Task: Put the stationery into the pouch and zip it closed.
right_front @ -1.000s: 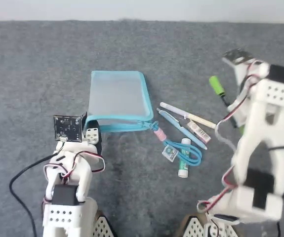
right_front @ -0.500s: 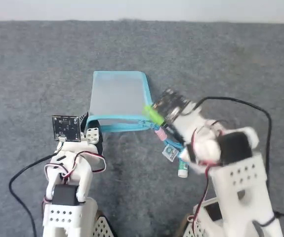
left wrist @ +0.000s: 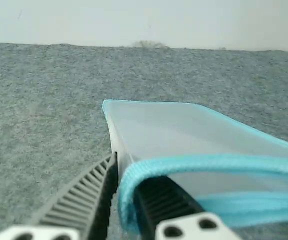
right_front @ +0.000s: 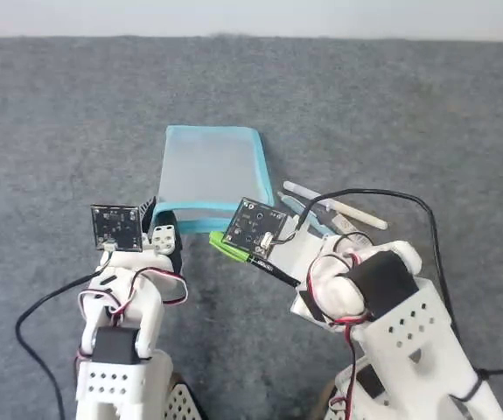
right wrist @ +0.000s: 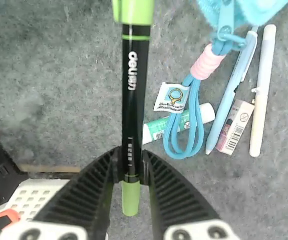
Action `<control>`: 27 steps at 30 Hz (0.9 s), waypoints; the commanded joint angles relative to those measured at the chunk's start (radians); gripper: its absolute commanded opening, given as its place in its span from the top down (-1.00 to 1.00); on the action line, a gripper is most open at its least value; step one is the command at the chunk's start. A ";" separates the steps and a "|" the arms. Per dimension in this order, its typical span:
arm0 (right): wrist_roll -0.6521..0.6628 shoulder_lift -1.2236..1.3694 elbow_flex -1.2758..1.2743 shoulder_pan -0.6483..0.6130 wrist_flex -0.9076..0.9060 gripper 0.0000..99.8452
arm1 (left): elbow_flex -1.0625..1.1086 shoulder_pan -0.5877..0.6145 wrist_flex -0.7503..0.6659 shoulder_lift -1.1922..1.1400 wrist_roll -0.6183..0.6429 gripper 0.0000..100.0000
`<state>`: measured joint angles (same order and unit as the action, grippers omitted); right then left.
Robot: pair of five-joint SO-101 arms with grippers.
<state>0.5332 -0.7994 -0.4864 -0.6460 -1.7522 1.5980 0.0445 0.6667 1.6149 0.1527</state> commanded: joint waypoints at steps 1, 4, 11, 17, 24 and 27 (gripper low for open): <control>-0.068 0.073 0.032 -0.013 -0.024 0.99 | -0.027 -0.011 -0.037 0.018 0.006 0.98; -0.107 0.145 0.092 -0.013 -0.025 0.99 | -0.027 -0.011 -0.037 0.018 0.006 0.98; -0.180 0.302 0.227 -0.013 -0.031 0.99 | -0.027 -0.011 -0.037 0.018 0.006 0.98; -0.216 0.418 0.296 -0.013 -0.031 0.99 | -0.027 -0.011 -0.037 0.018 0.006 0.98; -0.221 0.526 0.365 -0.013 -0.038 0.99 | -0.025 -0.011 -0.037 0.018 0.006 0.98; -0.221 0.558 0.399 -0.012 -0.038 0.99 | -0.025 -0.011 -0.037 0.018 0.006 0.98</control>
<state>0.3261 -0.2470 -0.1626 -0.6521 -1.7522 1.5980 0.0445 0.6667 1.6149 0.1527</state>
